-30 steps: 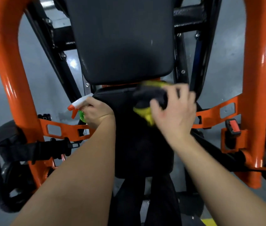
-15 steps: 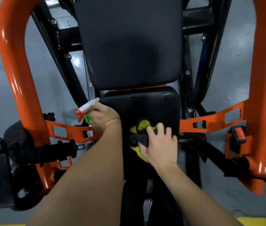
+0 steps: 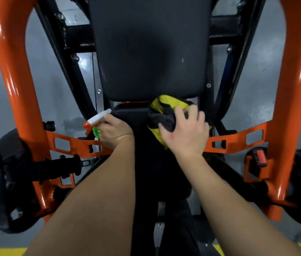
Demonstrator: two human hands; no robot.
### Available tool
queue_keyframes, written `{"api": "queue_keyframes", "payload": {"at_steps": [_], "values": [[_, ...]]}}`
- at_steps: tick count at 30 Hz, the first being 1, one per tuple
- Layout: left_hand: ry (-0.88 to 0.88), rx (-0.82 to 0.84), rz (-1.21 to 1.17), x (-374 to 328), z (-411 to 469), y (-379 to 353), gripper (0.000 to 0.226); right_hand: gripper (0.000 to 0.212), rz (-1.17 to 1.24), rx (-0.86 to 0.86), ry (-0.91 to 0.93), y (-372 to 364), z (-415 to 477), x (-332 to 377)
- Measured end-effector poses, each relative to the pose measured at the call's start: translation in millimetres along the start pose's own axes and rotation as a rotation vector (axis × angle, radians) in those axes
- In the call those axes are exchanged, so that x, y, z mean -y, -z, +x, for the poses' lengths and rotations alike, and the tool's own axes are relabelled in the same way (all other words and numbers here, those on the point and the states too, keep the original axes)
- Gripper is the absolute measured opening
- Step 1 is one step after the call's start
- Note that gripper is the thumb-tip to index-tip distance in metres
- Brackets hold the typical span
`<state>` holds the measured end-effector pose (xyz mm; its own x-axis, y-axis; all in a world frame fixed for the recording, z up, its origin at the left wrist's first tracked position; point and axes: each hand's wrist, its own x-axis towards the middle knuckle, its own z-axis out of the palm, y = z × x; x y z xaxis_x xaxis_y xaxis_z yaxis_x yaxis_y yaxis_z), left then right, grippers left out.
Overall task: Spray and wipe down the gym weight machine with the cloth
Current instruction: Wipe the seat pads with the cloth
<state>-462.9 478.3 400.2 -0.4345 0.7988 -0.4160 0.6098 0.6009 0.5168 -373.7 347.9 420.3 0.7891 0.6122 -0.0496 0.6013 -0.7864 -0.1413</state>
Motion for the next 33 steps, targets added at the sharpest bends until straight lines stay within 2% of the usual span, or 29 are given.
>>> {"api": "queue_keyframes", "payload": {"at_steps": [3,6,8,10,14,17,19,21,25,29,33], "values": [[0.002,0.011,0.014,2,3,1,0.052,0.044,0.035,0.027,-0.034,-16,-43,-7],[-0.004,0.021,0.016,4,3,0,0.053,0.047,-0.015,0.235,0.085,-25,-83,-17],[-0.02,0.023,0.012,4,3,-1,0.061,0.048,0.008,0.315,0.142,-23,-88,-25],[-0.021,0.021,0.019,5,4,-1,0.059,0.044,0.117,0.262,0.098,-11,-76,-26],[-0.03,0.036,0.035,6,6,-1,0.052,0.041,0.264,-0.01,-0.045,28,-14,-17],[-0.047,0.049,0.016,5,6,-2,0.051,0.047,0.257,0.102,-0.191,35,42,-9],[-0.042,0.049,0.029,6,5,-1,0.051,0.055,0.135,0.138,-0.185,25,53,-6],[-0.053,0.044,0.038,5,3,0,0.051,0.057,0.045,0.049,-0.119,16,44,-7],[-0.054,0.039,0.044,5,1,1,0.052,0.049,0.041,-0.126,-0.078,-3,9,-8],[-0.063,0.027,0.067,9,5,-2,0.053,0.048,0.033,-0.062,-0.073,-13,-14,-5],[-0.088,0.069,0.035,10,2,2,0.058,0.049,0.092,0.149,-0.095,6,-5,-8]]}}
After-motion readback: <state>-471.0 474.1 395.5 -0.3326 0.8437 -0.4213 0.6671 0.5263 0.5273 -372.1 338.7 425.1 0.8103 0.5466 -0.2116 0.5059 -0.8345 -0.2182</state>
